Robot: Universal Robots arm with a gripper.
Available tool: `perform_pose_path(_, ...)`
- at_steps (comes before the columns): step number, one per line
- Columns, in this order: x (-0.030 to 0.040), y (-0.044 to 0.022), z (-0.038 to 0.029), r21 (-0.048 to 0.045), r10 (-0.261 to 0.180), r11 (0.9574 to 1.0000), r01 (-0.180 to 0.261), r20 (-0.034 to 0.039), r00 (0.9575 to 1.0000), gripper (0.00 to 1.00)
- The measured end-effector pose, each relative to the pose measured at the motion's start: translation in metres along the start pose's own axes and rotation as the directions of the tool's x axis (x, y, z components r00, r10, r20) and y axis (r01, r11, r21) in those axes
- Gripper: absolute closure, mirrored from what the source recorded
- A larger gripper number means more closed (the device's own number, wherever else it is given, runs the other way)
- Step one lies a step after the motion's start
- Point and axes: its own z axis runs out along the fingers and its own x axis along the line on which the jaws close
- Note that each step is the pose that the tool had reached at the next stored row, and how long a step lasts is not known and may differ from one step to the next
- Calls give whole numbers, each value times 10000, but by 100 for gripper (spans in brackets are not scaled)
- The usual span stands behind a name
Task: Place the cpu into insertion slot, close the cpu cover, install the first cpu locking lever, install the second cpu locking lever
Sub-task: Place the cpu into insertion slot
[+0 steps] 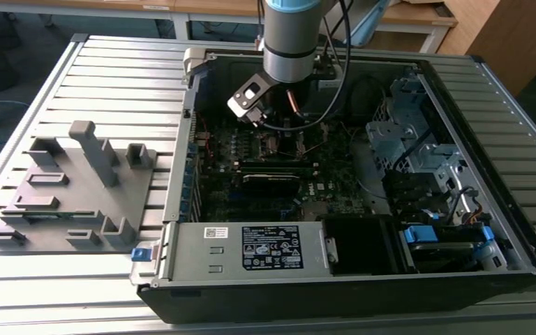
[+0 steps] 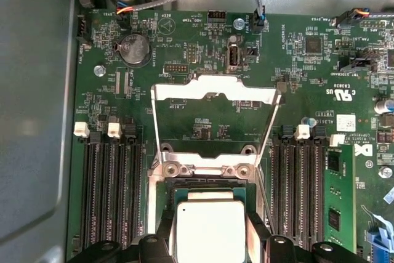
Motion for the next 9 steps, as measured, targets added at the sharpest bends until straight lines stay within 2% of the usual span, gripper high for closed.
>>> perform_pose_path(9, 2, 1, -11, -3, 0, 10000, 0, -4, 10000, 46)
